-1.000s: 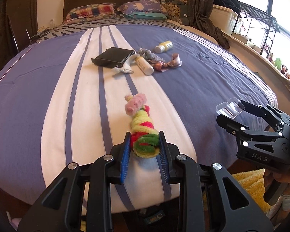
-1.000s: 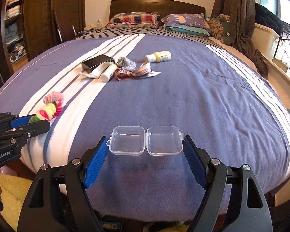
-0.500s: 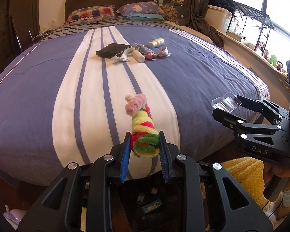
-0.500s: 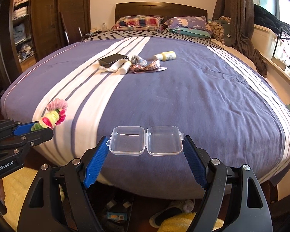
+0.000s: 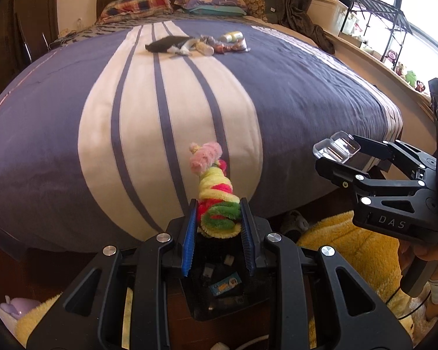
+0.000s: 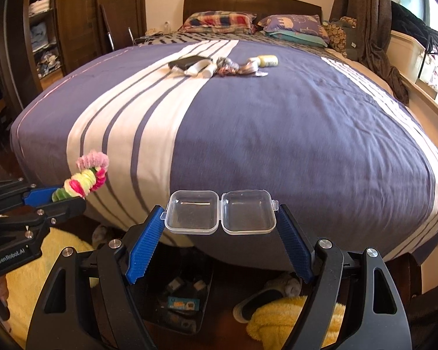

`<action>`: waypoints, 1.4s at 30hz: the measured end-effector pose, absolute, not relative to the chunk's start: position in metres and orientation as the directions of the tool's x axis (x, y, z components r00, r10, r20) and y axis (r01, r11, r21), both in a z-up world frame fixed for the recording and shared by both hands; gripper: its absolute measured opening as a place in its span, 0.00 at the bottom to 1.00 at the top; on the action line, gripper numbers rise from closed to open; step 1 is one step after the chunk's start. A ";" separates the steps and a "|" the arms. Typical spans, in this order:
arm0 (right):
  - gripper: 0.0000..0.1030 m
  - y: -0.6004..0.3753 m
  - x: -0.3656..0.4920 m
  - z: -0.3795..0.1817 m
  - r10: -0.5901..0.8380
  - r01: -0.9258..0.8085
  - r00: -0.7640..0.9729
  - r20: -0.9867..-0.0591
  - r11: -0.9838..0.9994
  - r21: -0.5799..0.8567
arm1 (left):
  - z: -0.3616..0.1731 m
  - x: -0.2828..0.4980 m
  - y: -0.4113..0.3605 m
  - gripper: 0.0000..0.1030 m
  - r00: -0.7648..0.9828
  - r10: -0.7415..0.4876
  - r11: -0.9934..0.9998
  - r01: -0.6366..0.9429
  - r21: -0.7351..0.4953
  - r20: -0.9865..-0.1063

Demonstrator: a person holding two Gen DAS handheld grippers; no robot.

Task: Collect trash
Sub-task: 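Carry the case and toy down over the floor bin and open both tools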

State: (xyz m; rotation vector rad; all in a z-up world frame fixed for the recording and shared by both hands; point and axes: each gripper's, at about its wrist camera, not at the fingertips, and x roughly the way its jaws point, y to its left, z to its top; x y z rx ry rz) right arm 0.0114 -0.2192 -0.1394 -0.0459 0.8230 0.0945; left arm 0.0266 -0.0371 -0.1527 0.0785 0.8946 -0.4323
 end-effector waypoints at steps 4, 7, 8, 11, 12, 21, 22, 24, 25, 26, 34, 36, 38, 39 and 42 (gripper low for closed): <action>0.76 -0.213 0.007 -0.153 0.070 -0.114 0.653 -0.754 0.993 -0.007 | -0.170 0.019 -0.034 0.25 0.517 -0.325 0.914 0.388 -0.121 -0.792; 0.76 -0.210 0.006 -0.164 0.073 -0.122 0.633 -0.771 0.993 -0.006 | -0.185 0.016 -0.032 0.25 0.491 -0.318 0.915 0.382 -0.128 -0.811; 0.76 -0.208 0.006 -0.170 0.073 -0.124 0.623 -0.779 0.992 -0.006 | -0.190 0.016 -0.032 0.25 0.481 -0.317 0.915 0.382 -0.130 -0.817; 0.76 -0.206 0.006 -0.183 0.080 -0.127 0.601 -0.795 0.992 0.004 | -0.207 0.014 -0.031 0.25 0.445 -0.315 0.914 0.379 -0.143 -0.838; 0.76 -0.205 0.006 -0.188 0.083 -0.128 0.590 -0.803 0.992 0.009 | -0.213 0.015 -0.031 0.25 0.432 -0.314 0.915 0.375 -0.149 -0.845; 0.76 -0.197 0.010 -0.235 0.112 -0.135 0.490 -0.864 0.989 0.052 | -0.265 0.022 -0.035 0.25 0.320 -0.296 0.918 0.356 -0.175 -0.900; 0.76 -0.197 0.011 -0.239 0.119 -0.137 0.479 -0.870 0.989 0.059 | -0.271 0.023 -0.036 0.25 0.307 -0.292 0.918 0.355 -0.175 -0.906; 0.76 -0.196 0.015 -0.250 0.153 -0.138 0.443 -0.883 0.985 0.102 | -0.283 0.023 -0.038 0.25 0.277 -0.287 0.919 0.351 -0.182 -0.917; 0.76 -0.195 0.017 -0.256 0.173 -0.136 0.420 -0.891 0.983 0.126 | -0.288 0.024 -0.038 0.25 0.265 -0.287 0.919 0.347 -0.187 -0.920; 0.76 -0.195 0.019 -0.260 0.182 -0.134 0.406 -0.896 0.981 0.138 | -0.295 0.024 -0.038 0.25 0.248 -0.289 0.920 0.340 -0.197 -0.925; 0.77 -0.182 0.036 -0.291 0.190 -0.136 0.315 -0.930 0.979 0.154 | -0.316 0.033 -0.034 0.27 0.188 -0.300 0.920 0.317 -0.231 -0.935; 0.77 -0.179 0.038 -0.291 0.188 -0.137 0.309 -0.932 0.979 0.152 | -0.317 0.035 -0.033 0.27 0.181 -0.300 0.921 0.312 -0.234 -0.937; 0.77 -0.177 0.040 -0.291 0.182 -0.136 0.308 -0.934 0.980 0.146 | -0.318 0.037 -0.031 0.27 0.176 -0.299 0.922 0.306 -0.236 -0.938; 0.78 -0.178 0.042 -0.290 0.180 -0.135 0.308 -0.934 0.980 0.144 | -0.318 0.038 -0.031 0.28 0.176 -0.299 0.923 0.304 -0.237 -0.938; 0.84 -0.179 0.044 -0.287 0.173 -0.127 0.314 -0.934 0.982 0.139 | -0.316 0.039 -0.028 0.37 0.182 -0.302 0.925 0.293 -0.242 -0.936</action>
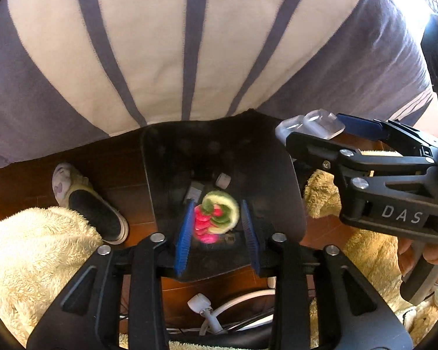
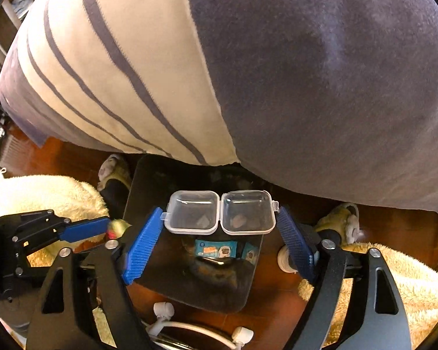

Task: Collect trash
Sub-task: 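Carry the case and toy down over the floor bin and open both tools, then raise both open tools back over the bed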

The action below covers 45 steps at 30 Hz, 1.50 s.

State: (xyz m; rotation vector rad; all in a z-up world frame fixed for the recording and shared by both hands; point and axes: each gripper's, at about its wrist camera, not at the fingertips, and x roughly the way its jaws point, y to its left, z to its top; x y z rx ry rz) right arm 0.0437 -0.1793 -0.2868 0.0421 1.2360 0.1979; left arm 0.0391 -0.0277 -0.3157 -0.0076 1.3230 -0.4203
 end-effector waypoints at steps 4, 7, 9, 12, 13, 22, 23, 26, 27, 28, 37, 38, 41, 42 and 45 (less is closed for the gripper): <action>0.89 -0.183 0.044 -0.284 0.184 -0.115 0.324 -0.928 0.981 0.154 | -0.308 0.039 -0.025 0.49 0.203 -0.301 0.929 0.282 -0.238 -0.932; 0.92 -0.185 0.043 -0.282 0.193 -0.115 0.331 -0.924 0.980 0.164 | -0.302 0.038 -0.024 0.56 0.217 -0.302 0.931 0.279 -0.237 -0.928; 0.92 -0.186 0.042 -0.278 0.200 -0.111 0.339 -0.919 0.979 0.172 | -0.298 0.036 -0.024 0.61 0.228 -0.301 0.931 0.280 -0.234 -0.926; 0.93 -0.188 0.039 -0.269 0.196 -0.102 0.360 -0.912 0.980 0.170 | -0.291 0.033 -0.024 0.69 0.241 -0.296 0.932 0.285 -0.224 -0.925; 0.95 -0.189 0.038 -0.265 0.193 -0.099 0.368 -0.909 0.981 0.168 | -0.288 0.031 -0.024 0.70 0.246 -0.296 0.932 0.288 -0.221 -0.923; 0.97 -0.206 0.026 -0.205 0.163 -0.091 0.498 -0.852 0.987 0.136 | -0.230 0.025 -0.015 0.85 0.376 -0.290 0.936 0.304 -0.179 -0.880; 0.97 -0.209 0.025 -0.196 0.170 -0.091 0.517 -0.839 0.986 0.143 | -0.222 0.026 -0.014 0.85 0.394 -0.292 0.936 0.305 -0.175 -0.872; 0.97 -0.217 0.029 -0.162 0.159 -0.088 0.593 -0.789 0.987 0.133 | -0.194 0.031 -0.007 0.85 0.464 -0.281 0.942 0.303 -0.148 -0.840; 0.97 -0.218 0.031 -0.154 0.154 -0.088 0.611 -0.776 0.988 0.127 | -0.185 0.033 -0.005 0.85 0.485 -0.278 0.943 0.301 -0.141 -0.829; 0.97 -0.219 0.033 -0.146 0.149 -0.087 0.628 -0.763 0.989 0.122 | -0.176 0.037 -0.002 0.85 0.503 -0.276 0.945 0.299 -0.135 -0.819; 0.97 -0.250 0.079 -0.104 0.066 -0.025 0.725 -0.686 0.997 0.069 | -0.132 0.083 -0.003 0.86 0.606 -0.235 0.957 0.280 -0.073 -0.760; 0.97 -0.251 0.083 -0.103 0.059 -0.020 0.727 -0.684 0.998 0.065 | -0.130 0.088 -0.003 0.86 0.611 -0.232 0.959 0.276 -0.071 -0.757; 0.97 -0.259 0.104 -0.103 0.040 -0.006 0.728 -0.685 0.999 0.051 | -0.127 0.110 -0.003 0.86 0.619 -0.225 0.962 0.265 -0.069 -0.753; 0.97 -0.262 0.115 -0.103 0.036 -0.004 0.727 -0.685 0.999 0.049 | -0.126 0.117 -0.004 0.86 0.621 -0.225 0.962 0.266 -0.069 -0.751; 0.97 -0.263 0.136 -0.106 0.029 -0.004 0.726 -0.687 0.999 0.039 | -0.122 0.141 -0.013 0.86 0.626 -0.222 0.961 0.268 -0.061 -0.747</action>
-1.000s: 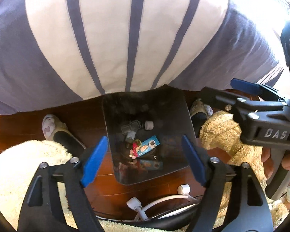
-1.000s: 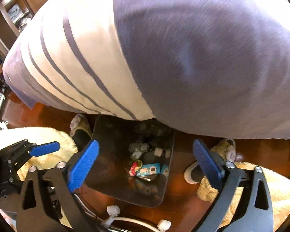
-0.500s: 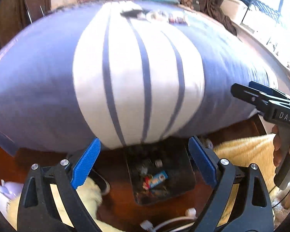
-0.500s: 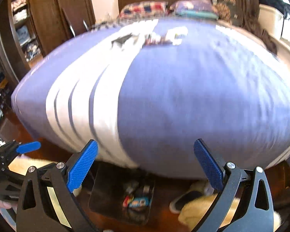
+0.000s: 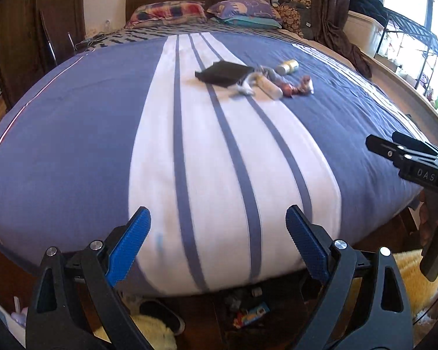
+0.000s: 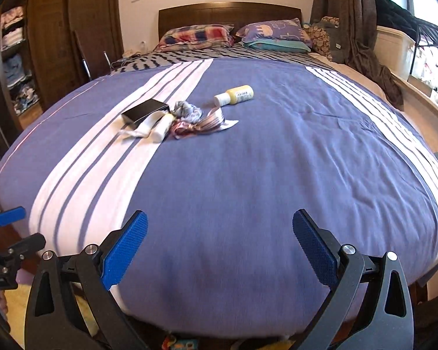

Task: Collect trash
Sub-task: 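Grasp the pink-brown ribbon with the right tool while the left tool grasps the white scrap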

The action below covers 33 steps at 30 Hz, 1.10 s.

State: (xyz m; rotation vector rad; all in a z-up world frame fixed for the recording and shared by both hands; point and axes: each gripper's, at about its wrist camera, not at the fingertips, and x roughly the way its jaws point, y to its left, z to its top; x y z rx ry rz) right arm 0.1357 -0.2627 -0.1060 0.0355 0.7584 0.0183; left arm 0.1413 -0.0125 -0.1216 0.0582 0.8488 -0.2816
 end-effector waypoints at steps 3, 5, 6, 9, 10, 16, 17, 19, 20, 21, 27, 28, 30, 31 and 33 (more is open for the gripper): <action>0.96 -0.262 0.156 -0.108 0.025 -0.006 0.727 -0.687 1.000 0.030 | -0.122 0.163 -0.021 0.86 0.625 -0.222 0.958 0.282 -0.049 -0.748; 0.96 -0.263 0.169 -0.109 0.022 -0.001 0.728 -0.685 1.000 0.031 | -0.119 0.180 -0.029 0.86 0.629 -0.226 0.954 0.296 -0.039 -0.744; 0.95 -0.265 0.180 -0.109 0.021 0.004 0.730 -0.683 0.999 0.035 | -0.119 0.188 -0.032 0.86 0.633 -0.228 0.953 0.300 -0.037 -0.740; 0.87 -0.269 0.202 -0.110 0.019 0.013 0.733 -0.680 0.999 0.043 | -0.116 0.212 -0.038 0.85 0.640 -0.237 0.953 0.299 -0.047 -0.731; 0.83 -0.270 0.209 -0.110 0.021 0.014 0.733 -0.680 0.999 0.047 | -0.116 0.218 -0.040 0.85 0.642 -0.239 0.953 0.298 -0.051 -0.728; 0.75 -0.269 0.246 -0.112 0.043 -0.002 0.733 -0.679 0.998 0.060 | -0.113 0.258 -0.057 0.72 0.647 -0.266 0.947 0.314 -0.068 -0.715; 0.74 -0.268 0.251 -0.113 0.047 -0.006 0.733 -0.679 0.998 0.062 | -0.113 0.265 -0.059 0.69 0.646 -0.267 0.946 0.317 -0.067 -0.715; 0.68 -0.266 0.261 -0.114 0.050 -0.013 0.728 -0.684 0.998 0.060 | -0.114 0.275 -0.063 0.64 0.639 -0.270 0.944 0.322 -0.069 -0.720; 0.65 -0.265 0.267 -0.115 0.048 -0.012 0.722 -0.690 0.998 0.056 | -0.116 0.280 -0.065 0.59 0.635 -0.272 0.944 0.323 -0.071 -0.723; 0.64 -0.265 0.272 -0.117 0.052 -0.014 0.711 -0.701 0.998 0.059 | -0.117 0.285 -0.067 0.55 0.630 -0.275 0.942 0.326 -0.074 -0.726; 0.44 -0.261 0.286 -0.122 0.101 -0.047 0.683 -0.723 0.994 0.094 | -0.128 0.302 -0.075 0.37 0.609 -0.304 0.931 0.352 -0.094 -0.732; 0.37 -0.259 0.289 -0.124 0.106 -0.054 0.677 -0.728 0.994 0.094 | -0.130 0.305 -0.077 0.32 0.602 -0.309 0.929 0.357 -0.097 -0.737; 0.24 -0.256 0.292 -0.126 0.112 -0.066 0.669 -0.735 0.994 0.091 | -0.133 0.308 -0.078 0.23 0.590 -0.317 0.925 0.364 -0.106 -0.742; 0.17 -0.255 0.292 -0.127 0.115 -0.072 0.666 -0.737 0.993 0.090 | -0.134 0.308 -0.078 0.20 0.589 -0.321 0.923 0.369 -0.107 -0.742; 0.12 -0.254 0.292 -0.127 0.115 -0.074 0.670 -0.733 0.993 0.089 | -0.133 0.307 -0.078 0.15 0.590 -0.332 0.919 0.377 -0.111 -0.736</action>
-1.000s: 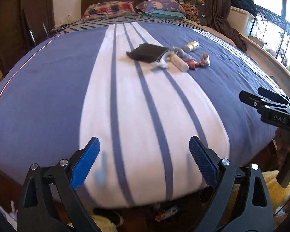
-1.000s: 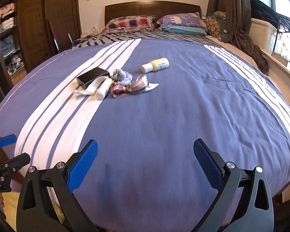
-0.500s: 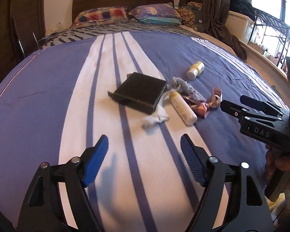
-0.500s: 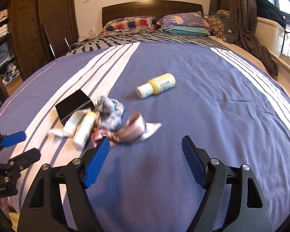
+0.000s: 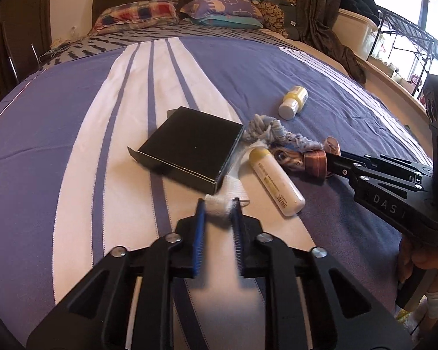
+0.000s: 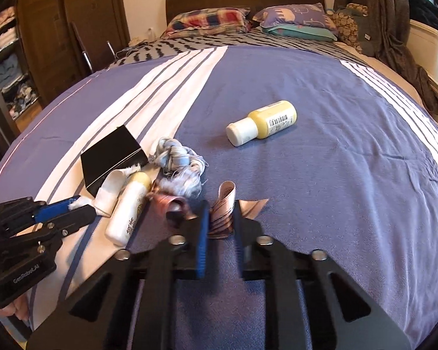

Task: Collect trash
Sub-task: 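Grasp the pink-brown ribbon with the right tool while the left tool grasps the white scrap, then lower the ribbon and white scrap into the floor bin and open both tools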

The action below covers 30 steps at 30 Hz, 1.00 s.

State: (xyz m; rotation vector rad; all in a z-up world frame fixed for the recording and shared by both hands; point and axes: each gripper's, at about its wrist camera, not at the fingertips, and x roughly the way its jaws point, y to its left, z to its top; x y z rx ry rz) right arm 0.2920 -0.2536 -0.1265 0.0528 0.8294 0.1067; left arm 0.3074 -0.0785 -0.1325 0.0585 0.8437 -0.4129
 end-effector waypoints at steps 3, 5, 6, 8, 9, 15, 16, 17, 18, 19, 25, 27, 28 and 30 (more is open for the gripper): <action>0.07 -0.253 0.285 -0.122 0.106 -0.068 0.686 -0.720 0.994 0.082 | -0.129 0.304 -0.079 0.13 0.601 -0.333 0.918 0.383 -0.103 -0.727; 0.07 -0.251 0.278 -0.119 0.091 -0.068 0.697 -0.712 0.996 0.061 | -0.126 0.298 -0.077 0.12 0.604 -0.335 0.917 0.387 -0.102 -0.723; 0.07 -0.250 0.273 -0.118 0.086 -0.070 0.699 -0.710 0.996 0.052 | -0.124 0.294 -0.076 0.12 0.606 -0.335 0.916 0.388 -0.099 -0.721; 0.07 -0.251 0.264 -0.115 0.084 -0.073 0.701 -0.708 0.996 0.046 | -0.121 0.284 -0.074 0.11 0.610 -0.336 0.916 0.390 -0.097 -0.718; 0.07 -0.251 0.257 -0.113 0.080 -0.070 0.704 -0.705 0.997 0.042 | -0.119 0.280 -0.073 0.11 0.613 -0.334 0.916 0.389 -0.095 -0.716; 0.07 -0.252 0.217 -0.092 0.076 -0.070 0.736 -0.672 0.997 0.036 | -0.105 0.242 -0.059 0.11 0.634 -0.327 0.921 0.380 -0.086 -0.701; 0.07 -0.251 0.209 -0.087 0.074 -0.073 0.744 -0.665 0.997 0.029 | -0.102 0.234 -0.057 0.11 0.638 -0.325 0.922 0.378 -0.083 -0.698; 0.07 -0.248 0.199 -0.081 0.074 -0.081 0.753 -0.653 0.997 0.021 | -0.100 0.225 -0.055 0.11 0.643 -0.322 0.923 0.377 -0.079 -0.695; 0.07 -0.247 0.194 -0.078 0.076 -0.085 0.758 -0.648 0.996 0.017 | -0.097 0.217 -0.053 0.11 0.647 -0.322 0.923 0.376 -0.079 -0.691; 0.07 -0.246 0.186 -0.074 0.078 -0.092 0.764 -0.641 0.996 0.012 | -0.094 0.210 -0.051 0.11 0.649 -0.323 0.924 0.375 -0.080 -0.689; 0.07 -0.236 0.138 -0.058 0.082 -0.109 0.787 -0.612 0.994 -0.007 | -0.077 0.160 -0.044 0.11 0.668 -0.340 0.920 0.383 -0.086 -0.661; 0.07 -0.233 0.122 -0.056 0.082 -0.113 0.788 -0.610 0.994 -0.013 | -0.073 0.146 -0.043 0.11 0.672 -0.345 0.918 0.387 -0.086 -0.655; 0.07 -0.231 0.114 -0.056 0.082 -0.115 0.789 -0.609 0.993 -0.015 | -0.072 0.138 -0.043 0.11 0.674 -0.347 0.917 0.390 -0.085 -0.653; 0.07 -0.228 0.098 -0.056 0.079 -0.116 0.791 -0.607 0.993 -0.022 | -0.071 0.122 -0.042 0.11 0.676 -0.350 0.915 0.393 -0.085 -0.649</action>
